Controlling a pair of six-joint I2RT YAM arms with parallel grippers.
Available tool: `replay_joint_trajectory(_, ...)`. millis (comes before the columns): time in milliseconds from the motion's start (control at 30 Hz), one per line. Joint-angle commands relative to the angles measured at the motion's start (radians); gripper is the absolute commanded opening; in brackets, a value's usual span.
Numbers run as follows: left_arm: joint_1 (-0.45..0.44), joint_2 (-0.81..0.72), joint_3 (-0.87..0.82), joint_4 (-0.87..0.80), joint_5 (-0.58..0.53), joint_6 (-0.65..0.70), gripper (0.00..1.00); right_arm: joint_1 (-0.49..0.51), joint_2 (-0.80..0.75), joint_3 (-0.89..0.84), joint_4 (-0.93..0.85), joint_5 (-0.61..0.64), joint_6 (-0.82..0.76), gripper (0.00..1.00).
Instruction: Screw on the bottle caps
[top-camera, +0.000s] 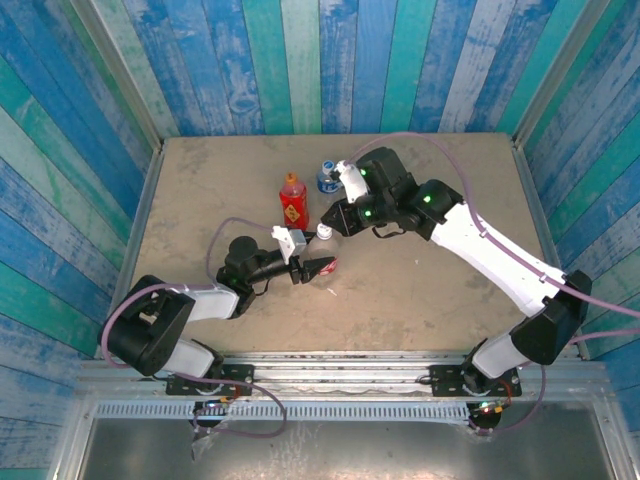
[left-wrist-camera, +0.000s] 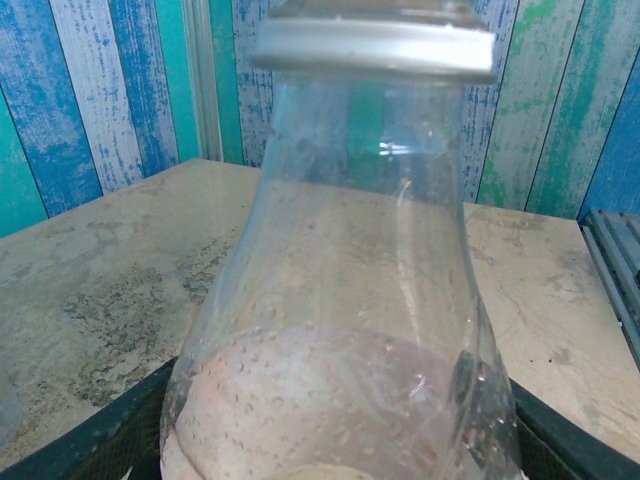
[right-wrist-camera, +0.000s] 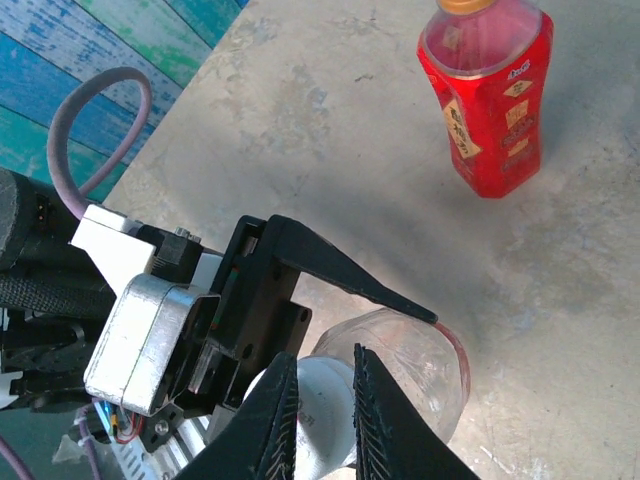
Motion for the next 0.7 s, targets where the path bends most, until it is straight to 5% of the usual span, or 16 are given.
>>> replay_joint_trajectory(0, -0.005, 0.028, 0.004, -0.049, 0.019, -0.01, 0.68, 0.0, -0.003, -0.029, -0.068, 0.03, -0.005, 0.2)
replay_joint_trajectory(400, -0.005, 0.032, 0.007, -0.045, 0.026, -0.014, 0.68, 0.001, -0.014, 0.017, -0.045, 0.012, -0.018, 0.24)
replay_joint_trajectory(667, -0.005, 0.036, 0.01, -0.041, 0.023, -0.025, 0.68, -0.001, -0.012, -0.051, -0.045, -0.067, -0.011, 0.19)
